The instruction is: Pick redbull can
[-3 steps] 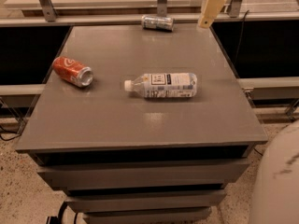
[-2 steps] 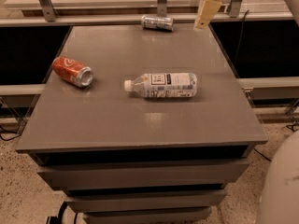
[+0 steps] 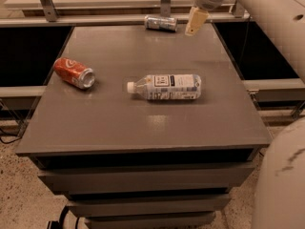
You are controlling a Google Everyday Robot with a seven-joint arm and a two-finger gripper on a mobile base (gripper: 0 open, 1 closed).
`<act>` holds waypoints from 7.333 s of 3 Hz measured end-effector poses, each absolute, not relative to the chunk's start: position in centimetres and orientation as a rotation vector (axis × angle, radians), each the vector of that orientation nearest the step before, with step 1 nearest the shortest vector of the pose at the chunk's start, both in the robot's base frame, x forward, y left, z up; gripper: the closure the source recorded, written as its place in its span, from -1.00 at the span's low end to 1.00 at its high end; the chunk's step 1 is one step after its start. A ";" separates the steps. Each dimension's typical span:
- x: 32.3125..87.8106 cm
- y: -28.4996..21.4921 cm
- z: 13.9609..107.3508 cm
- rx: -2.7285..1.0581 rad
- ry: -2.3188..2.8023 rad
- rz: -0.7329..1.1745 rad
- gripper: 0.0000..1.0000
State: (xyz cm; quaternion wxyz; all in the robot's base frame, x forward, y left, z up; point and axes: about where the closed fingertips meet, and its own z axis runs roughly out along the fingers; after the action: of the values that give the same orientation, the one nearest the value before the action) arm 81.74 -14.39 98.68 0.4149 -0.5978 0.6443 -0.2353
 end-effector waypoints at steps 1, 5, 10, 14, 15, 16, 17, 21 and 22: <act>81.8 -14.3 98.6 -1.503 1.618 -0.591 -1.00; 88.6 -11.8 94.9 -1.418 1.494 -0.723 -1.00; 91.4 -12.0 91.7 -1.423 1.521 -0.657 -0.38; 92.6 -11.6 89.3 -1.381 1.585 -0.473 -0.40; 93.0 -11.6 89.5 -1.365 1.582 -0.472 -0.40; 93.5 -11.9 89.5 -1.347 1.580 -0.487 -0.40; 94.0 -12.2 89.5 -1.336 1.573 -0.513 -0.40; 96.1 -11.1 87.5 -1.365 1.546 -0.555 -0.38; 96.1 -11.1 87.5 -1.365 1.546 -0.555 -0.01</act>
Offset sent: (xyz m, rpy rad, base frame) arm 0.0226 0.0178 -0.0075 -0.0056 -0.1278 -0.0003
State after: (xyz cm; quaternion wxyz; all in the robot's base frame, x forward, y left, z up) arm 96.05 -11.13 87.54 0.4821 -0.5599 0.6343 -0.2277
